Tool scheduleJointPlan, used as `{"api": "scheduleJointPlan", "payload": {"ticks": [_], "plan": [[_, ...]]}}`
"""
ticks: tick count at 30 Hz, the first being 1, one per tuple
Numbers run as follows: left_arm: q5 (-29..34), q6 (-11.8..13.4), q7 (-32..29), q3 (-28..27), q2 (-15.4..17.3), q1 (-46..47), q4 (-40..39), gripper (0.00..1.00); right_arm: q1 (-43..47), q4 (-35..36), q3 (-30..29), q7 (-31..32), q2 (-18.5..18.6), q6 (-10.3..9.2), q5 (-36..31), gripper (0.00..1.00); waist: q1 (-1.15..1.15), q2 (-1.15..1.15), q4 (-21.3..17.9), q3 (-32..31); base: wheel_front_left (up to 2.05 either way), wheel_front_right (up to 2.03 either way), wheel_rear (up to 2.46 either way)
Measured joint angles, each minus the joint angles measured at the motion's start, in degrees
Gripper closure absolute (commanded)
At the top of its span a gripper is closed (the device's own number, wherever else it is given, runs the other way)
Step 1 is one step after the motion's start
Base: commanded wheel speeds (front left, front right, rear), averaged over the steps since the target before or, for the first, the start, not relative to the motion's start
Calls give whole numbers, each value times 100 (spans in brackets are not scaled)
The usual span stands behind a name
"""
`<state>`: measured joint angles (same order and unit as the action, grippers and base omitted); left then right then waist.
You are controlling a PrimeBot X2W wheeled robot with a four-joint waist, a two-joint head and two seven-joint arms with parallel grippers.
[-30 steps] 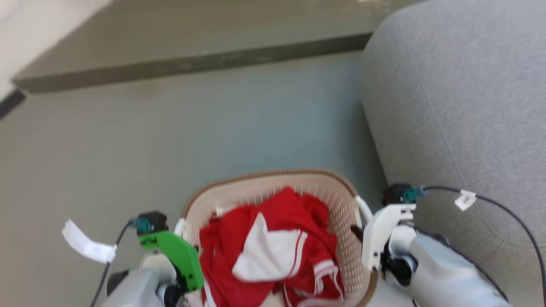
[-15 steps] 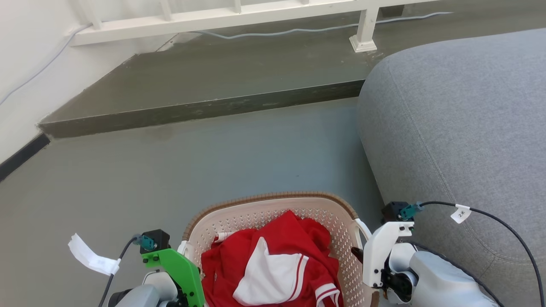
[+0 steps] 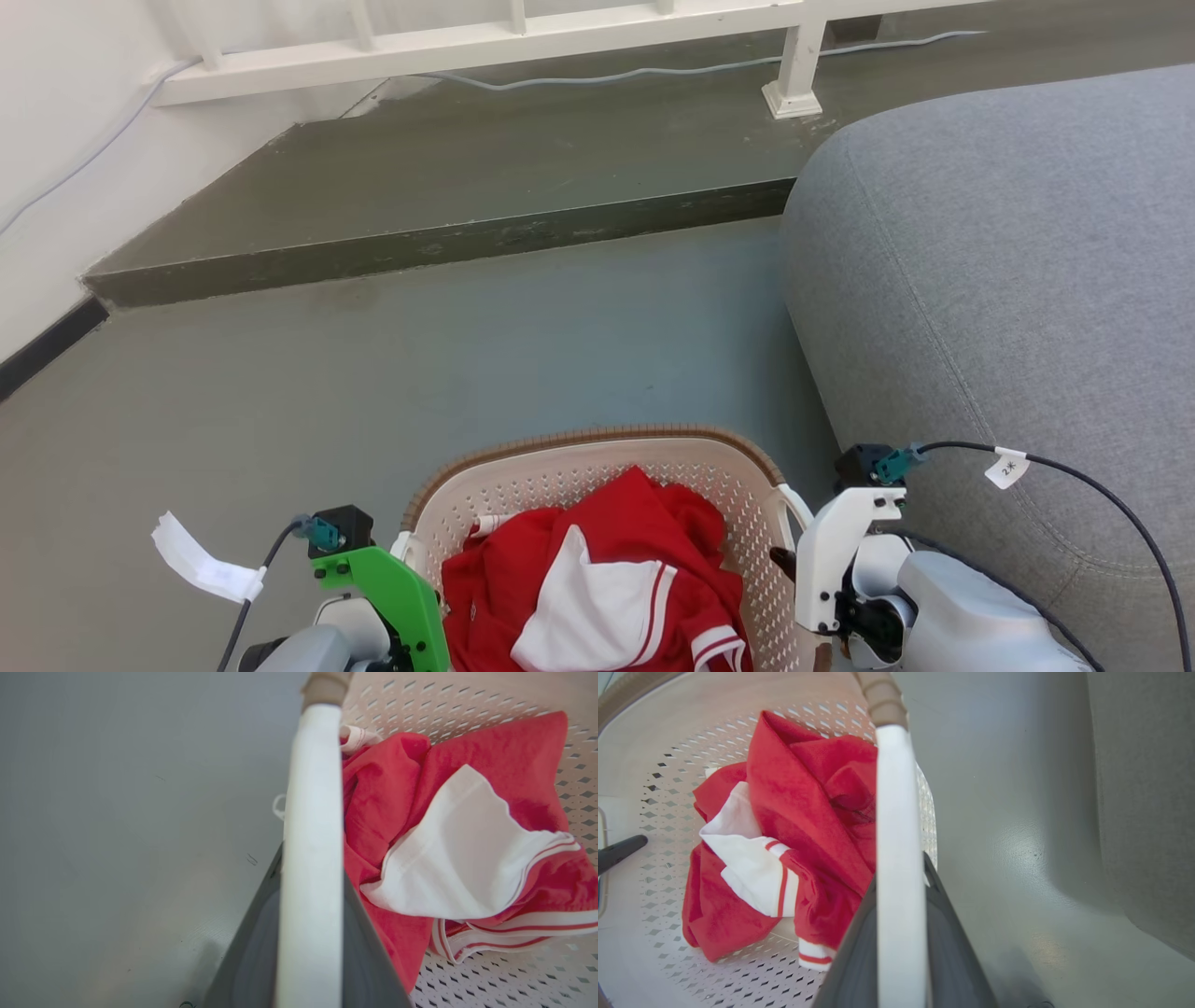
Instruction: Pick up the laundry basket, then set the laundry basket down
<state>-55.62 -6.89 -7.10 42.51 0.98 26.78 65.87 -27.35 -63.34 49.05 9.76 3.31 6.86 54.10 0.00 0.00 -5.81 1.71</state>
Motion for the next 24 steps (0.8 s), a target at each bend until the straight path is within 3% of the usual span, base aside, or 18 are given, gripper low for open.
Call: {"api": "scheduleJointPlan", "payload": {"ticks": [24], "plan": [[-138,113,-41,162,4,-1,-12,100,-7,0,181,37,21,-38,154,100,0,0,-34,44,0,0,0]]}}
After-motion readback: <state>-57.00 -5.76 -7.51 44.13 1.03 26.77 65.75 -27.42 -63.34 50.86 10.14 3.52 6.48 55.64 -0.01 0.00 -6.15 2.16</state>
